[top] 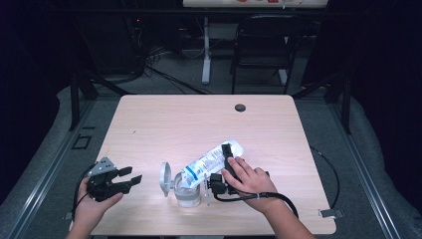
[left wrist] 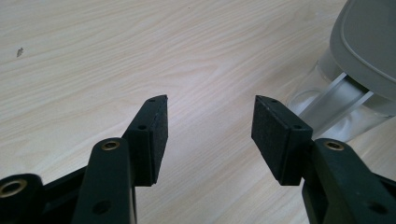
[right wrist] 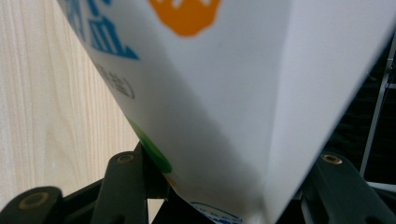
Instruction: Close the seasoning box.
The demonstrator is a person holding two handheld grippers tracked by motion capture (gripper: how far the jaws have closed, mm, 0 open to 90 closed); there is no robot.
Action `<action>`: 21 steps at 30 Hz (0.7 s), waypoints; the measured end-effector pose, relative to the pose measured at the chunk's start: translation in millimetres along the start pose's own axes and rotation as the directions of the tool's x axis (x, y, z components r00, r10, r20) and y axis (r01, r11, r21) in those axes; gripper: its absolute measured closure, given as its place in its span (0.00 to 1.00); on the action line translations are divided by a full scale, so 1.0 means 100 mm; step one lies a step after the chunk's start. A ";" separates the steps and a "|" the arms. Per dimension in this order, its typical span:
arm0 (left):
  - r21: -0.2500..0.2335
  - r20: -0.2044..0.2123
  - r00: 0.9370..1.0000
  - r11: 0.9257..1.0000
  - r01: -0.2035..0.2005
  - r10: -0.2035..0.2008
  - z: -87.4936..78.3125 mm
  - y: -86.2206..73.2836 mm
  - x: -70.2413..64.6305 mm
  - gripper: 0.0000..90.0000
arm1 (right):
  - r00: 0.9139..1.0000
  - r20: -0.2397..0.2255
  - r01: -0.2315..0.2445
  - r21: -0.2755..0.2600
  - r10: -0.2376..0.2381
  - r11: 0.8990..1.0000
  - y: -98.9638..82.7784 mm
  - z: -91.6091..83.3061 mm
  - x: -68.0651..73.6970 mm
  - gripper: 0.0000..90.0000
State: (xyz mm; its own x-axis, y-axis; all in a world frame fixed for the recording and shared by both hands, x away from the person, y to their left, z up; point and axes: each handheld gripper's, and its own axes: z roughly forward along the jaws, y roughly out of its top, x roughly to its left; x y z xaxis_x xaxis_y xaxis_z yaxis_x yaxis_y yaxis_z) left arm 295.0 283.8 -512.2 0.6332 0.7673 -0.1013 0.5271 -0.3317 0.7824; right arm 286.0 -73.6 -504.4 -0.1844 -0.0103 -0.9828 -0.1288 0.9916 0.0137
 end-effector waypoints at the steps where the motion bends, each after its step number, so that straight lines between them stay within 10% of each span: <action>1: 0.000 0.000 1.000 1.000 0.000 0.000 0.00 0.00 0.00 0.52 | 1.000 -0.001 0.000 0.001 0.000 1.000 0.00 0.00 0.00 0.55; 21: -0.001 0.000 1.000 1.000 0.001 -0.001 0.00 0.00 0.00 0.52 | 1.000 0.004 0.023 0.020 -0.023 1.000 -0.02 0.00 -0.02 0.55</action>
State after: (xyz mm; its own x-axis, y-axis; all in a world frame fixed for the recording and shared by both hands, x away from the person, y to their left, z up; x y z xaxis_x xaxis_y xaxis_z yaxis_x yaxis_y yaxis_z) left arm 294.9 283.9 -512.0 0.6325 0.7678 -0.1019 0.5274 -0.3306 0.7827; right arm 286.7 -75.9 -502.5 -0.1774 -0.0323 -0.9836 -0.1135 0.9935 -0.0121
